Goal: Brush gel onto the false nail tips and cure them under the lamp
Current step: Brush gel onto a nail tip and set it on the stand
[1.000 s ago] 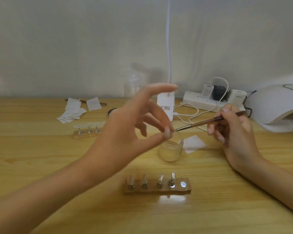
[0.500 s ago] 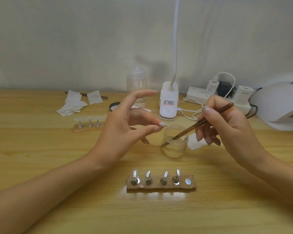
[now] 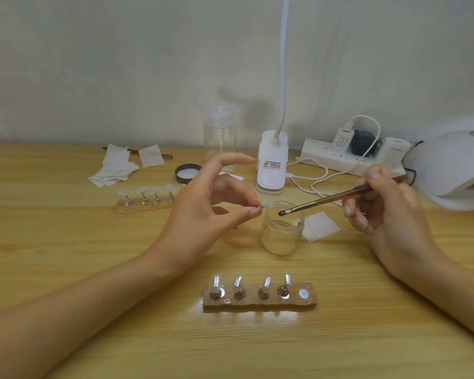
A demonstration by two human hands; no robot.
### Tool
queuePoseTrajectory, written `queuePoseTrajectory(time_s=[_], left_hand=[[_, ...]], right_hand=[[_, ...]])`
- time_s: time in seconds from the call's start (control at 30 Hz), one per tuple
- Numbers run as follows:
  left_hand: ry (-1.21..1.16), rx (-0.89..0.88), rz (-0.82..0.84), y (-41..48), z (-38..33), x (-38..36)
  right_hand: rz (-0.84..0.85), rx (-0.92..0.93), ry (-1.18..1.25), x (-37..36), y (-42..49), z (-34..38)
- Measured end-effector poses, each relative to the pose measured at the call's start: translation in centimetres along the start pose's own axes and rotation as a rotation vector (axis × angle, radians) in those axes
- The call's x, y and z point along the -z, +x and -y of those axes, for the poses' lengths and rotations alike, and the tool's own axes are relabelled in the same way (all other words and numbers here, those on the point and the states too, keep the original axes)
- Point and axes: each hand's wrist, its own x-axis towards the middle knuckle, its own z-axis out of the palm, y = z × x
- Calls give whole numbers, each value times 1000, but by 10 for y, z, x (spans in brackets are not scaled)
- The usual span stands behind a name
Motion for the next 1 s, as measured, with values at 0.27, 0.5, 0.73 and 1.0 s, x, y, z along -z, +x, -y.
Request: queuePoseTrajectory(time_s=[0.27, 0.5, 0.73, 1.0], left_hand=[[43, 2, 15, -2, 4, -2], [30, -12, 35, -1, 6, -1], [40, -43, 34, -1, 7, -1], [112, -99, 38, -2, 4, -3]], right_hand=[[37, -1, 62, 2, 2, -5], [105, 15, 25, -3, 0, -3], [19, -24, 1, -4, 0, -4], [78, -4, -8, -6, -2, -2]])
